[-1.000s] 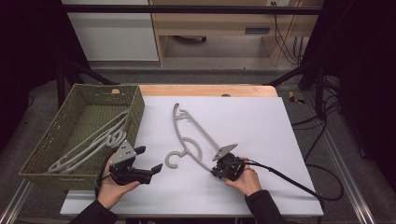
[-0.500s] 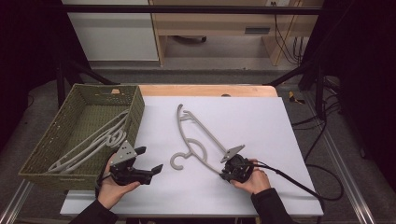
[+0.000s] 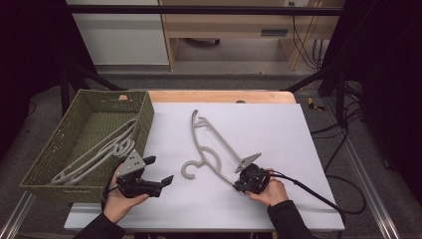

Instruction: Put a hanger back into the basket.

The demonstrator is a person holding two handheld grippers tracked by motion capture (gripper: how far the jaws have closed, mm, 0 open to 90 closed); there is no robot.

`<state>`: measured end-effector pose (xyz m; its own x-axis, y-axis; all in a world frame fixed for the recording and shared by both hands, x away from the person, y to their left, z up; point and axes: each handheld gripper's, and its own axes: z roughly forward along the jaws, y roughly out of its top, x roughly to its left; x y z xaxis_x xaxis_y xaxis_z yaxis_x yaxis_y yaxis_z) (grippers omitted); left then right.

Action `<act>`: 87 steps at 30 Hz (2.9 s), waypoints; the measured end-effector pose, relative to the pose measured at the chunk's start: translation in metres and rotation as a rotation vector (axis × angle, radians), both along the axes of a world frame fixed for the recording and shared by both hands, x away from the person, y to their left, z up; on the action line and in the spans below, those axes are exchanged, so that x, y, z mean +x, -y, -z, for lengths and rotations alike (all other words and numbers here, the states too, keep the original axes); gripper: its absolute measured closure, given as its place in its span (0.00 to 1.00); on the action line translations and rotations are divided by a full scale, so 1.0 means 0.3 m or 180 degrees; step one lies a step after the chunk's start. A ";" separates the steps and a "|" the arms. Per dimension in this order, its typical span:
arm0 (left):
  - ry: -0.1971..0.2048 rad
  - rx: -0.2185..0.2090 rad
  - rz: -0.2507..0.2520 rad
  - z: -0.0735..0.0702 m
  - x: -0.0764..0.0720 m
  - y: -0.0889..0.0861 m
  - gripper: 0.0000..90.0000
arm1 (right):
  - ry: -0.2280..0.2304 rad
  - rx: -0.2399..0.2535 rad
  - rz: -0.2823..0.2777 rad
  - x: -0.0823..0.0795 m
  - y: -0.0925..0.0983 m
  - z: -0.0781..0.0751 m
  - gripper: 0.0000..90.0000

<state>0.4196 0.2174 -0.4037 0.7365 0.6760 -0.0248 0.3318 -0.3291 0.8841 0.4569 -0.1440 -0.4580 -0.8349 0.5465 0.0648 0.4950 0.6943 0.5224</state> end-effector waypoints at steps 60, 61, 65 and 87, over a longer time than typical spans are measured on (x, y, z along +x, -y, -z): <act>0.0058 -0.0014 0.0045 -0.020 -0.005 -0.012 0.11 | 0.0053 0.0073 0.0266 0.010 0.000 -0.001 0.92; 0.0064 -0.0022 0.0042 -0.024 -0.007 -0.014 0.11 | 0.0076 0.0152 0.0275 0.013 0.003 -0.006 0.92; 0.0111 -0.0028 0.0058 -0.043 -0.014 -0.019 0.11 | 0.0199 0.0335 0.0285 0.009 0.026 -0.056 0.92; 0.0175 0.0233 0.0203 -0.086 -0.011 -0.022 0.09 | 0.0334 0.0828 0.0094 -0.030 0.080 -0.233 0.92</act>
